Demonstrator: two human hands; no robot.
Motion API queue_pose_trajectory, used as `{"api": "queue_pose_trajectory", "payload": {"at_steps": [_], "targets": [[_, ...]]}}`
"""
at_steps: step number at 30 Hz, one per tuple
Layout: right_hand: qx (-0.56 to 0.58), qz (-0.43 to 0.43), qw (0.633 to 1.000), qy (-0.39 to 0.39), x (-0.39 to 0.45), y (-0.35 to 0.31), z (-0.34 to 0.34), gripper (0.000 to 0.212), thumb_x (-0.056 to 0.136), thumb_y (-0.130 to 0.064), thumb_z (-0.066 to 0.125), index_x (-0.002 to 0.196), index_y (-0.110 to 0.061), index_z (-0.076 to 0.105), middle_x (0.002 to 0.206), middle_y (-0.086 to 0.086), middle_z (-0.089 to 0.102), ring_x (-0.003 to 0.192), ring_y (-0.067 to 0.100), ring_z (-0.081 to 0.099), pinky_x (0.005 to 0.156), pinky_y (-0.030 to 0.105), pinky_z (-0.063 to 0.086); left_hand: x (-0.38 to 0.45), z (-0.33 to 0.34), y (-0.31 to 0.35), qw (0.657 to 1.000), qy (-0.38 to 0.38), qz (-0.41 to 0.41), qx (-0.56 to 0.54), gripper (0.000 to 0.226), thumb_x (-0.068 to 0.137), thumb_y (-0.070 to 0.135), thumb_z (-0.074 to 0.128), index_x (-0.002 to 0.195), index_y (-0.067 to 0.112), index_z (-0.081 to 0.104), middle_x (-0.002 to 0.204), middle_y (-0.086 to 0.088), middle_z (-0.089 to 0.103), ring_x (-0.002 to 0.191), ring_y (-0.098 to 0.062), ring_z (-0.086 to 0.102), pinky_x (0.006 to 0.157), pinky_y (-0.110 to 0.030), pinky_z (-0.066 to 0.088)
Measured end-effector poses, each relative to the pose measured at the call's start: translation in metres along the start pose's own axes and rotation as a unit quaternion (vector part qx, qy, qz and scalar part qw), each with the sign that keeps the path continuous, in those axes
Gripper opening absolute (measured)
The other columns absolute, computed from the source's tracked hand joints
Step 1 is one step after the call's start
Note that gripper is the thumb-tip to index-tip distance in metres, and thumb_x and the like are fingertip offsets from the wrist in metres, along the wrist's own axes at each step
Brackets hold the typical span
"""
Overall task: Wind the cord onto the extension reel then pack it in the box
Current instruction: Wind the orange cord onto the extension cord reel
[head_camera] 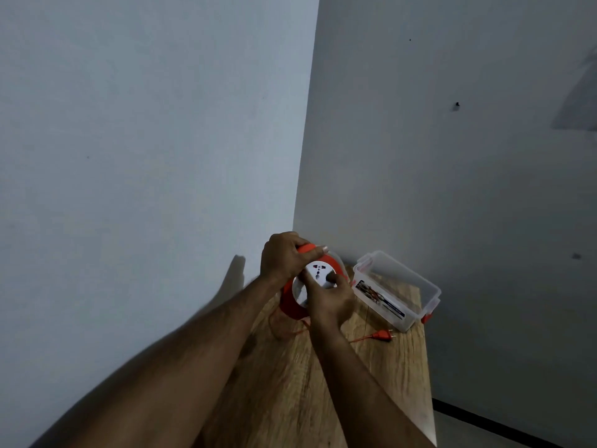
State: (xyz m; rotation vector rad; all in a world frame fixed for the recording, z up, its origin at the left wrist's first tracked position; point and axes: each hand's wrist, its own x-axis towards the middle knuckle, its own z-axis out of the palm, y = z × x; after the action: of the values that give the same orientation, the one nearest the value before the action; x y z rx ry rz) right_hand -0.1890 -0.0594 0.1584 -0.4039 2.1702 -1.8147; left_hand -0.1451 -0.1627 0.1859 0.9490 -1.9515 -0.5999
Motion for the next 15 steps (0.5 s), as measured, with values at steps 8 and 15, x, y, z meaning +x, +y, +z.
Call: {"api": "queue_pose_trajectory", "payload": {"at_steps": [8, 15], "targets": [[0.417, 0.443, 0.789, -0.089, 0.010, -0.034, 0.001, 0.080, 0.089, -0.036, 0.074, 0.152, -0.009, 0.033, 0.144, 0.017, 0.051, 0.120, 0.037, 0.058, 0.099, 0.046, 0.046, -0.003, 0.002, 0.003, 0.999, 0.024, 0.015, 0.022, 0.048, 0.077, 0.067, 0.071, 0.075, 0.019, 0.077, 0.060, 0.017, 0.052, 0.052, -0.003, 0.052, 0.053, -0.016, 0.034], [0.214, 0.242, 0.944, -0.065, 0.000, -0.007, -0.015, 0.017, 0.092, -0.023, 0.070, 0.107, -0.027, 0.064, 0.110, 0.003, 0.069, 0.093, 0.022, 0.072, 0.070, 0.036, 0.063, 0.002, -0.005, -0.008, 0.998, 0.032, -0.047, 0.009, 0.063, 0.069, 0.082, 0.056, 0.058, 0.021, 0.066, 0.055, 0.007, 0.060, 0.053, -0.008, 0.057, 0.051, -0.026, 0.043]]}}
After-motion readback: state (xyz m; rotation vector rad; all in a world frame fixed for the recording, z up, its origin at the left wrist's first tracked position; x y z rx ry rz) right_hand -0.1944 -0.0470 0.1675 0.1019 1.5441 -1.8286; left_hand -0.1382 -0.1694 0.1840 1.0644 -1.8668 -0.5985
